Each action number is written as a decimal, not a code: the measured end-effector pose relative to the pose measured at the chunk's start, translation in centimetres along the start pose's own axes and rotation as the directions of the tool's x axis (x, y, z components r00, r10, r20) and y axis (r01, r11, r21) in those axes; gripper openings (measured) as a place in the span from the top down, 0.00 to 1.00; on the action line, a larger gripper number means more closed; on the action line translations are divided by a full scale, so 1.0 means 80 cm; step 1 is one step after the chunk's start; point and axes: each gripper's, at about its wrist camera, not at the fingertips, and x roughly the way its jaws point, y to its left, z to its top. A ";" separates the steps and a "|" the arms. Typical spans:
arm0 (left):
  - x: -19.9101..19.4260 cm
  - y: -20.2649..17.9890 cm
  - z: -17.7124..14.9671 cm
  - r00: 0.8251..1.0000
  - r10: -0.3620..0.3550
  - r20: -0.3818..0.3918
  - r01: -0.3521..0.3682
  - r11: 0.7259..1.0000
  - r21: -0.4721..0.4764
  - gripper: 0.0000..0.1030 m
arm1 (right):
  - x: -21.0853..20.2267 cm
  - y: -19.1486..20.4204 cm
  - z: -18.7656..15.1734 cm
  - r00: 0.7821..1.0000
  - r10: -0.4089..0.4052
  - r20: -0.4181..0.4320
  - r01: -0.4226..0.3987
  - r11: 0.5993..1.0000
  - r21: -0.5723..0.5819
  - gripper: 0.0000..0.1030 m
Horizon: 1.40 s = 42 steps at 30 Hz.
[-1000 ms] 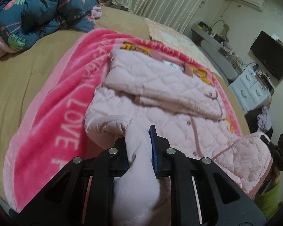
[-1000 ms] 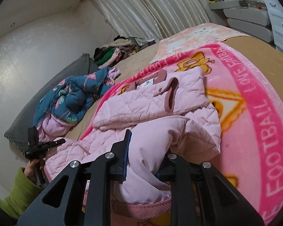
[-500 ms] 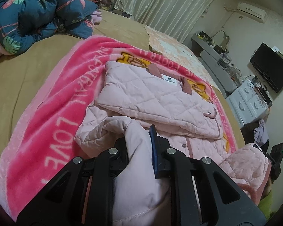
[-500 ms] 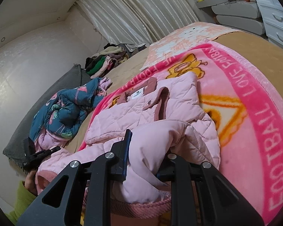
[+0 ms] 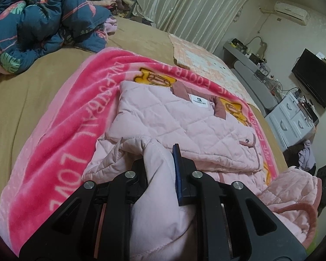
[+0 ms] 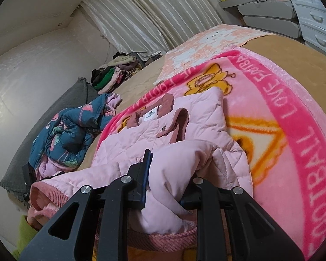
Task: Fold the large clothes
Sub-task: 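Lift the hem with both grippers and fold it over toward the collar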
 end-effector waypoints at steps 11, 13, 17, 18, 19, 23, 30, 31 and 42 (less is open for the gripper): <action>0.002 -0.005 0.036 0.998 0.015 0.066 -0.015 1.000 0.002 0.90 | 0.004 0.022 0.055 0.998 -0.001 0.065 0.004 0.999 -0.051 0.82; 0.001 -0.006 0.044 0.997 0.017 0.080 -0.017 1.000 0.004 0.90 | 0.006 0.024 0.065 0.997 -0.002 0.079 0.007 0.998 -0.057 0.82; 0.004 -0.006 0.058 0.994 0.028 0.109 -0.029 1.000 0.004 0.89 | 0.017 0.023 0.083 0.995 -0.021 0.099 0.026 0.998 -0.050 0.81; 0.007 -0.005 0.060 0.993 0.031 0.115 -0.032 1.000 0.001 0.89 | 0.021 0.020 0.086 0.995 -0.026 0.100 0.030 0.999 -0.045 0.81; 0.010 -0.004 0.063 0.992 0.034 0.119 -0.033 0.999 -0.003 0.88 | 0.025 0.018 0.088 0.994 -0.032 0.101 0.036 0.999 -0.041 0.81; 0.023 0.000 0.061 0.989 0.050 0.139 -0.048 0.999 -0.012 0.88 | 0.043 0.005 0.091 0.994 -0.055 0.094 0.057 0.998 -0.018 0.81; 0.046 0.003 0.057 0.986 0.085 0.144 -0.088 0.996 0.012 0.86 | 0.076 -0.012 0.087 0.991 -0.119 0.065 0.120 0.993 -0.010 0.81; 0.048 0.004 0.058 0.986 0.087 0.143 -0.090 0.996 0.015 0.86 | 0.081 -0.015 0.087 0.990 -0.130 0.060 0.131 0.991 -0.005 0.81; 0.075 0.020 0.059 0.990 0.054 0.134 -0.055 0.998 0.007 0.75 | 0.136 -0.040 0.085 0.977 -0.211 -0.012 0.211 0.977 0.033 0.79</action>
